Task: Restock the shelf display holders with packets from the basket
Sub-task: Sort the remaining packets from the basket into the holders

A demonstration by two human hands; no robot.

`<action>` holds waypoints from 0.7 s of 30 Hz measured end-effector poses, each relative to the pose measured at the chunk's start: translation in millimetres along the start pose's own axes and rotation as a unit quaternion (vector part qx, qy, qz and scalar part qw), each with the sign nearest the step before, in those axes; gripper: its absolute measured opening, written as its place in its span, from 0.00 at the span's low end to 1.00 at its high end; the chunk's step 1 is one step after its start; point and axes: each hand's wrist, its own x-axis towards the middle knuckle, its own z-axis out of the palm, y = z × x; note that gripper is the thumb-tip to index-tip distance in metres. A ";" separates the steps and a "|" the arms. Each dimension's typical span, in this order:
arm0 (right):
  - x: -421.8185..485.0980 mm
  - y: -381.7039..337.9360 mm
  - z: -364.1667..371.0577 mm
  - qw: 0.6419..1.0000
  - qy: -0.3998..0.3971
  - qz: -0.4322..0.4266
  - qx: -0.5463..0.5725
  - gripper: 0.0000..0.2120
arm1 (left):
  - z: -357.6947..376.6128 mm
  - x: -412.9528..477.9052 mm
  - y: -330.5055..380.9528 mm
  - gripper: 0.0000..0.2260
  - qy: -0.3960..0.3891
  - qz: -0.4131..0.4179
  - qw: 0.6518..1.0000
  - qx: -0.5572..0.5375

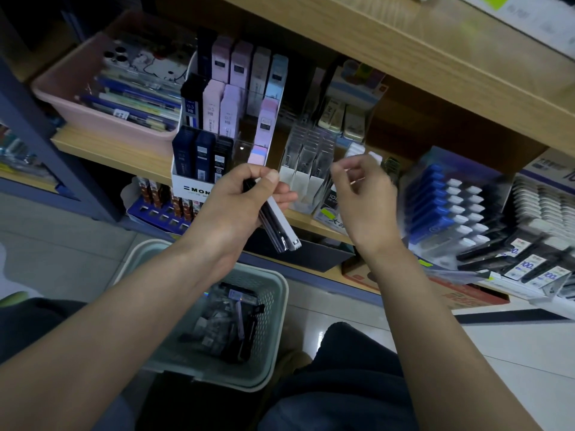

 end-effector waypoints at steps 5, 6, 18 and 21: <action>-26.5 -28.6 3.5 0.928 -0.316 0.097 0.172 0.08 | -3.7 1.8 1.6 0.04 0.027 0.025 0.999 0.019; -30.2 -30.4 4.9 0.921 -0.334 0.090 0.181 0.07 | -3.9 1.5 2.0 0.04 0.026 0.031 0.999 0.020; -25.7 -33.6 4.5 0.917 -0.303 0.126 0.228 0.10 | -17.5 -0.4 8.8 0.07 0.045 0.058 0.991 0.108; -27.4 -34.7 5.7 0.905 -0.335 0.118 0.232 0.09 | -20.1 0.6 9.2 0.02 0.034 0.047 0.991 0.118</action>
